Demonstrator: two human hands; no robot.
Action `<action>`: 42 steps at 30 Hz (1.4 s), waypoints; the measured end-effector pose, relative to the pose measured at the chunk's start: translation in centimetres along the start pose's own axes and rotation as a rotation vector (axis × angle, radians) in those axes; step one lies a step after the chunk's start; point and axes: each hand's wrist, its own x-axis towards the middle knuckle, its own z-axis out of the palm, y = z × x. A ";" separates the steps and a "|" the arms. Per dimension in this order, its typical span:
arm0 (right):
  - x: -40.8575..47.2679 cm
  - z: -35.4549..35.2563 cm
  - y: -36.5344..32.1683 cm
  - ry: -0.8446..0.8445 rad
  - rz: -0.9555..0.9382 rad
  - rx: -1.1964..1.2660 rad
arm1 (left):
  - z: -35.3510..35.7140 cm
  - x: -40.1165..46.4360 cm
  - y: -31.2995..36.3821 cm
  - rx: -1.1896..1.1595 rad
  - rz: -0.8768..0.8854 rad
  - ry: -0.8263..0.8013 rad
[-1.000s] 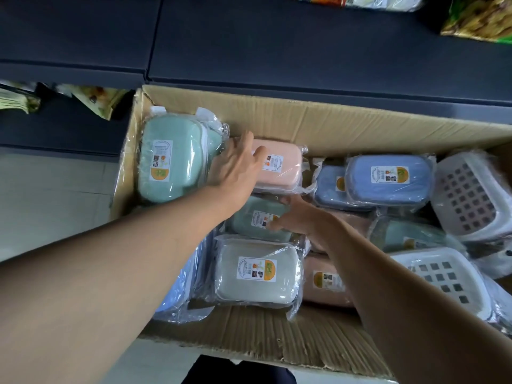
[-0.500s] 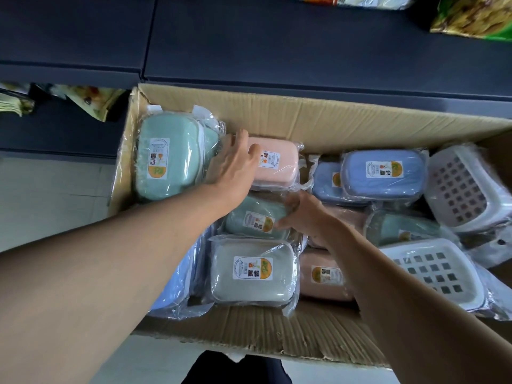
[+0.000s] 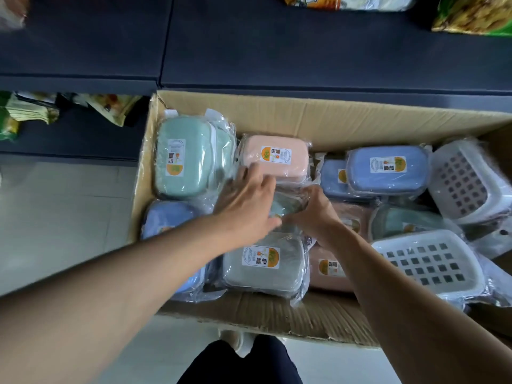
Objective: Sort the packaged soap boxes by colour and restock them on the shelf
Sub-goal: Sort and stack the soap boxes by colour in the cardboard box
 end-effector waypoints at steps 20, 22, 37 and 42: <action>-5.1 -5.7 -3.3 -0.089 -0.153 0.495 | 2.7 -6.8 1.6 0.049 -0.063 -0.325; -6.2 -6.2 -4.4 -0.055 -0.170 0.531 | 1.1 -7.3 1.4 -0.007 -0.057 -0.260; -9.4 2.4 -14.1 0.010 -0.098 0.996 | -9.2 -8.6 -9.4 -0.221 -0.499 0.332; -8.4 7.7 -14.7 0.125 -0.112 0.417 | -8.8 -8.1 -10.2 -0.196 -0.401 0.335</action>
